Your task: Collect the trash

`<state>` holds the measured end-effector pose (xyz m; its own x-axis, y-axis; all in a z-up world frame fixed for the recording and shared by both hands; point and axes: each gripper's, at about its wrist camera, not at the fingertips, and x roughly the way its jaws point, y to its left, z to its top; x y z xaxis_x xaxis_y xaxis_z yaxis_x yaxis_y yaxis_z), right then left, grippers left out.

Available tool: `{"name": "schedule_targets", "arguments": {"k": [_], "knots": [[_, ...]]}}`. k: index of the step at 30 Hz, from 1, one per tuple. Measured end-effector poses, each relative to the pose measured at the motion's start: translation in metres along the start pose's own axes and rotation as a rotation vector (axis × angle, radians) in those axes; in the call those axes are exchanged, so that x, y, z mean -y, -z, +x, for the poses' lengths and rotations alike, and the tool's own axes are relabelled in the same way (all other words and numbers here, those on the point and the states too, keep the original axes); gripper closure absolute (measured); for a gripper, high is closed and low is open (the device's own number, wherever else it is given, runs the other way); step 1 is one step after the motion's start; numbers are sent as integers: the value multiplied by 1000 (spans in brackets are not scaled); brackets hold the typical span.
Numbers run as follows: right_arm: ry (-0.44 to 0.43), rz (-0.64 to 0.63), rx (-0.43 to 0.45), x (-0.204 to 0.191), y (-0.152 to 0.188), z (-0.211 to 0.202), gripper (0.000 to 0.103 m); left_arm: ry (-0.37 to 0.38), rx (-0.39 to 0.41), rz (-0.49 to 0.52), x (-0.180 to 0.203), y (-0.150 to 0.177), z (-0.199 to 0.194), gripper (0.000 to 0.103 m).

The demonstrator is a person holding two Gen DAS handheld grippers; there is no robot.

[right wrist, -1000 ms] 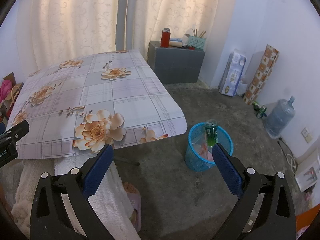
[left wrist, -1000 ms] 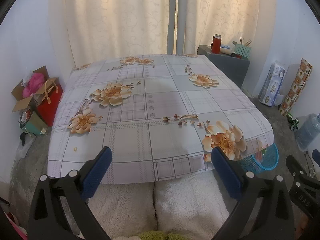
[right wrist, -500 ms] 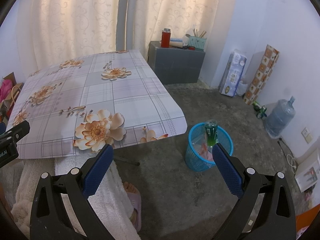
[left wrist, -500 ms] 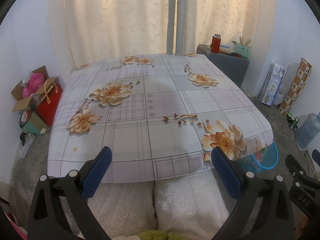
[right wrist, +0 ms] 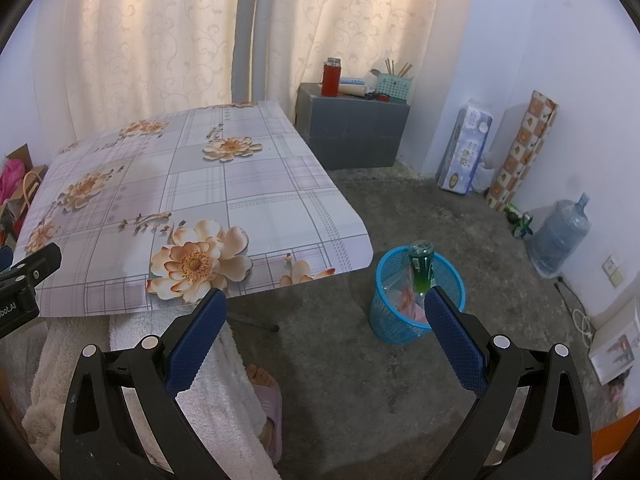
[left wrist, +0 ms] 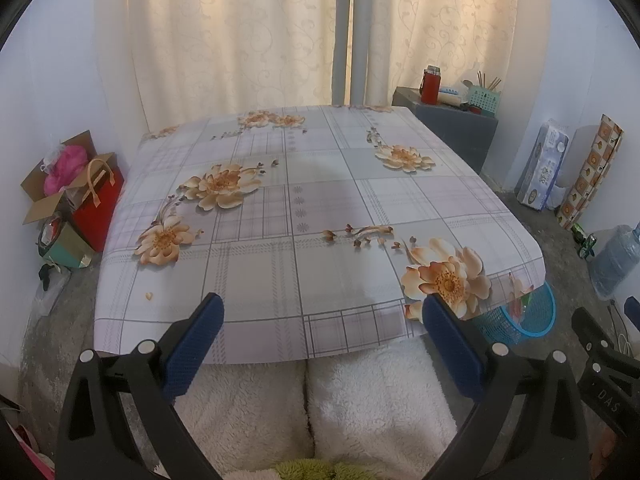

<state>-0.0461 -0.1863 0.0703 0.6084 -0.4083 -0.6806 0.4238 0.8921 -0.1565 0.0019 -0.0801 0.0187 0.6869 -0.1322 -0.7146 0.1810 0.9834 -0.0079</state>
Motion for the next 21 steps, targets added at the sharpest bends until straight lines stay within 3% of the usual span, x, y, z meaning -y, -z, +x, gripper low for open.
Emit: {"name": "schedule_targets", "arguments": {"k": [21], "knots": [[-6,-7,10,6,-6,-5,8,2,-1,-1,0,0,0,6]]}}
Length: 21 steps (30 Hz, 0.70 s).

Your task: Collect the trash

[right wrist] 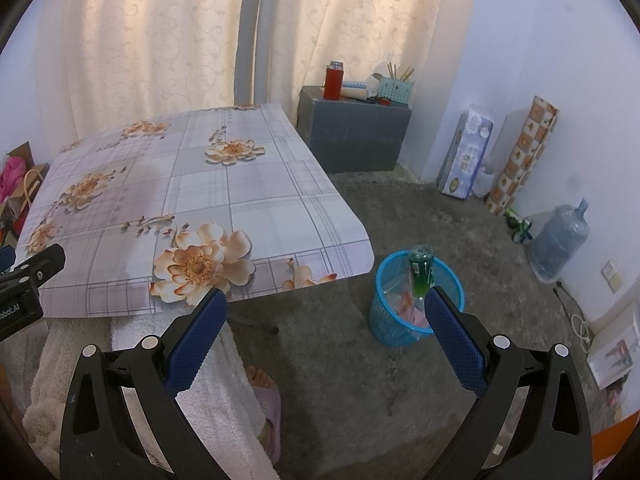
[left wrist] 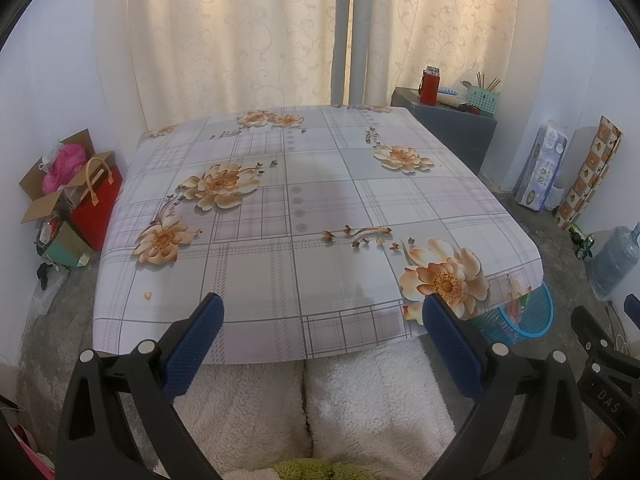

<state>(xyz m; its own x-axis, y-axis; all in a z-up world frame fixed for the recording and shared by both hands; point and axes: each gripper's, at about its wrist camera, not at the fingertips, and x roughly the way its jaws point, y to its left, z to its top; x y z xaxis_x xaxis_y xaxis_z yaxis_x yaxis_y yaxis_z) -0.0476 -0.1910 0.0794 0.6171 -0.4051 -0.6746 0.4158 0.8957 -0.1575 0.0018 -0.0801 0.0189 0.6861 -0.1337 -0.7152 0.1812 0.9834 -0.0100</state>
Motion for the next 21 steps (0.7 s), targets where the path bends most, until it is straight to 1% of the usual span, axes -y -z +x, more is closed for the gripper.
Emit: {"name": "schedule_targets", "arguments": {"k": [21], "knots": [[1,4,1,1,1,0,8,0,-2,1,2,2,0,6]]}}
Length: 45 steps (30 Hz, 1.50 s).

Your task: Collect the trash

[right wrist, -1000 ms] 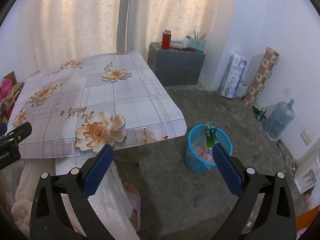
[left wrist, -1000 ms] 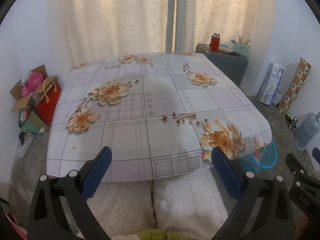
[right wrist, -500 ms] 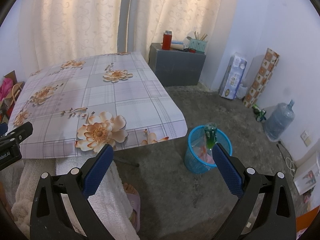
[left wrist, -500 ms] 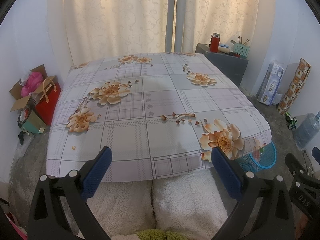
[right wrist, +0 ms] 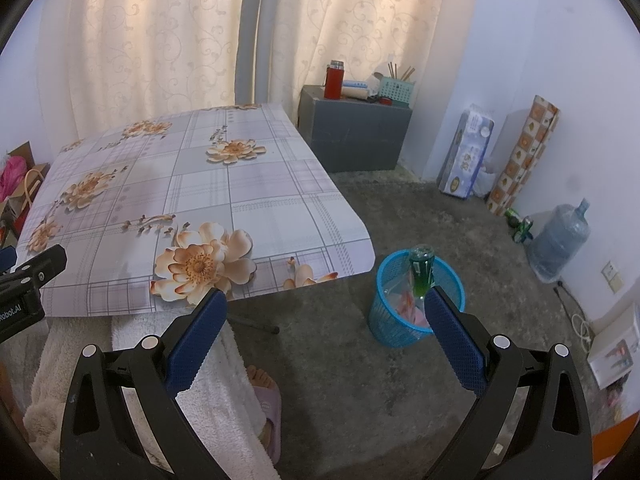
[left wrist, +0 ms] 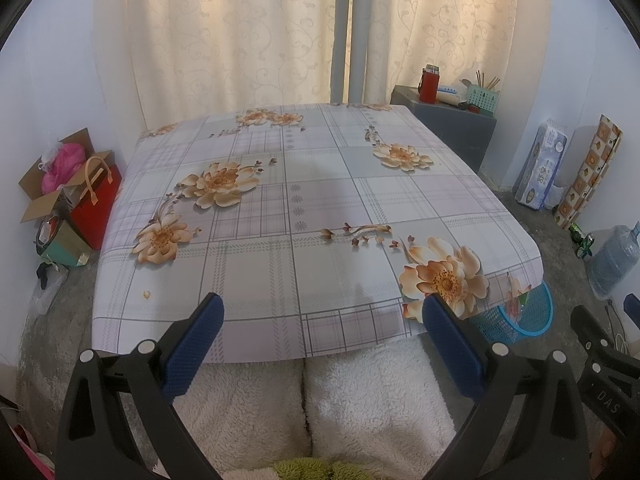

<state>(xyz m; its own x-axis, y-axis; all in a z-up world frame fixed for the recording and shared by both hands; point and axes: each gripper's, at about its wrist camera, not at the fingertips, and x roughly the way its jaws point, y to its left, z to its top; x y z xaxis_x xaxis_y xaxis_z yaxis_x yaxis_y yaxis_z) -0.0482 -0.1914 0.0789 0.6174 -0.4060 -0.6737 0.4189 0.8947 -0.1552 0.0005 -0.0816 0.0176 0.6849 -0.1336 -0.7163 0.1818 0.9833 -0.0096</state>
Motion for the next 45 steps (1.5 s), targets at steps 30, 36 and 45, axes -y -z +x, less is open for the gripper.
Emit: {"name": "schedule_targets", "arguments": {"k": [30,36,45], "knots": [[-3,-1,0,1,1,0,8,5,-8,7,4,3,1,6],[-2,2,0,1,2,0,8,7,-9,10,5,4,1,6],[-3,1,1,1,2,0,8,7,-10,9,6,4,1,6]]}}
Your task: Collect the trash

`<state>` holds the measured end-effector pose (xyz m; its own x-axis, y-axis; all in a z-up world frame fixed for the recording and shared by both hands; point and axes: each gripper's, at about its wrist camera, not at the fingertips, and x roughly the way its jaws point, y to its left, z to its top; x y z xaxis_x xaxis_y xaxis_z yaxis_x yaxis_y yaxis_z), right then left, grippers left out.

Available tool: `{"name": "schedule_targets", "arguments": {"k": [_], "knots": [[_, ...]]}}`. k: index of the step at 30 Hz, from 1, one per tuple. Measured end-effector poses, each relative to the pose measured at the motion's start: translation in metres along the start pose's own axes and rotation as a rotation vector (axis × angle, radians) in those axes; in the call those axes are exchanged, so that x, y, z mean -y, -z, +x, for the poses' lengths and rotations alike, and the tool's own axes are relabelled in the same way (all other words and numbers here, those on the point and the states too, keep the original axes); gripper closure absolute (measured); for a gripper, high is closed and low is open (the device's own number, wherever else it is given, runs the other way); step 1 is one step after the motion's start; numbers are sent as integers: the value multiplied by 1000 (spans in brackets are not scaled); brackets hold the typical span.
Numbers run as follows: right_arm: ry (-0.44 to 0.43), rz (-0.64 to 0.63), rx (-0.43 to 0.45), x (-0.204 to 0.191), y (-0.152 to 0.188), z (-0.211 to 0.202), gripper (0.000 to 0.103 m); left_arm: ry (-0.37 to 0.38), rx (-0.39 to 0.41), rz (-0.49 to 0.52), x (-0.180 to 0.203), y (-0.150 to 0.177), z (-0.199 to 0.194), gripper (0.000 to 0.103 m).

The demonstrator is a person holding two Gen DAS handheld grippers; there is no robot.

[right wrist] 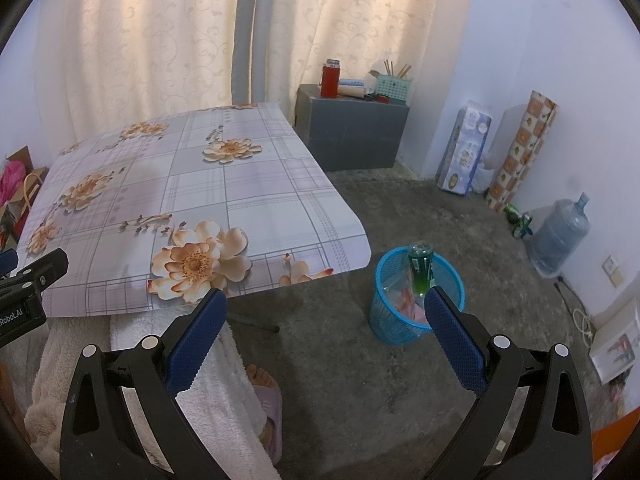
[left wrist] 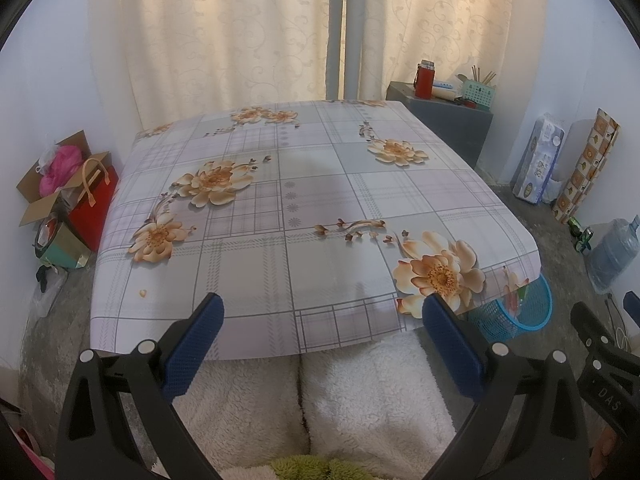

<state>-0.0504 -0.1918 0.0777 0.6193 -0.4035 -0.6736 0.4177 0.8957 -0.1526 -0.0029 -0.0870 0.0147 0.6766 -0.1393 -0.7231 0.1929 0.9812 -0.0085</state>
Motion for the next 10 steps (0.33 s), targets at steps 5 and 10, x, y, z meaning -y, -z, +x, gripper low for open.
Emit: {"name": "schedule_targets", "arguments": {"k": [5,10], "knots": [[0,2,0,0,0,0,8,1,0,1,-1,-1,1,6],[0,0,-1,0,0,0,8,7,-1,4,2,0,1,6]]}}
